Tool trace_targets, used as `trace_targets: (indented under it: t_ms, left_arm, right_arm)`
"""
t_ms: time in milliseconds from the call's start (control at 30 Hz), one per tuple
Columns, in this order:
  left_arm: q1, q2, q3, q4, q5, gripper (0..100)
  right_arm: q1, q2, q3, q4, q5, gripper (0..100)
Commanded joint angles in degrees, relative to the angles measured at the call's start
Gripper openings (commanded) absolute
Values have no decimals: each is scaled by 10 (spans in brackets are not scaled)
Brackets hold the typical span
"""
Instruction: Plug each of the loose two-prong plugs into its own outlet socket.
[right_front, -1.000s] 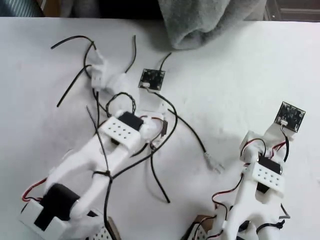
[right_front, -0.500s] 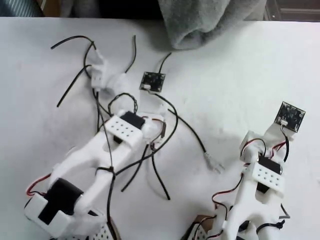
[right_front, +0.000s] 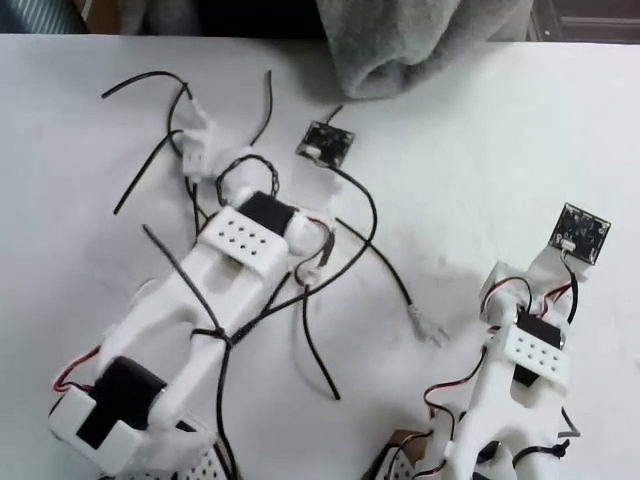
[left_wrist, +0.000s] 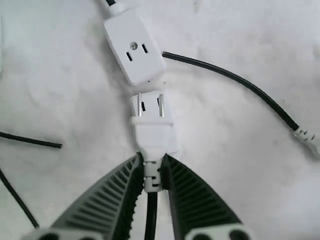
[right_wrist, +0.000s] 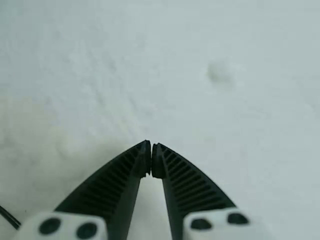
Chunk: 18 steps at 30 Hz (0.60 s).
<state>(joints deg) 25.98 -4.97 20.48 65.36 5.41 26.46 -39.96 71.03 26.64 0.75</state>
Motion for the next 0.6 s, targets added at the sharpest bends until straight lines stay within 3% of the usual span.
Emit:
trace_targets:
  t_ms: [0,300,433,567]
  left_arm:
    - [-5,-6,-25,13,-77,24]
    - [-5,-125,107,-76,-90,24]
    - [-34,-244,204,-71,-132,24]
    - [-95,-314,273,-18,-192,24]
  right_arm:
    - [-7,-9,-3,-7,-4,19]
    - [-7,-9,-3,-7,-4,19]
    - [-7,-9,-3,-7,-4,19]
    - [-7,-9,-3,-7,-4,19]
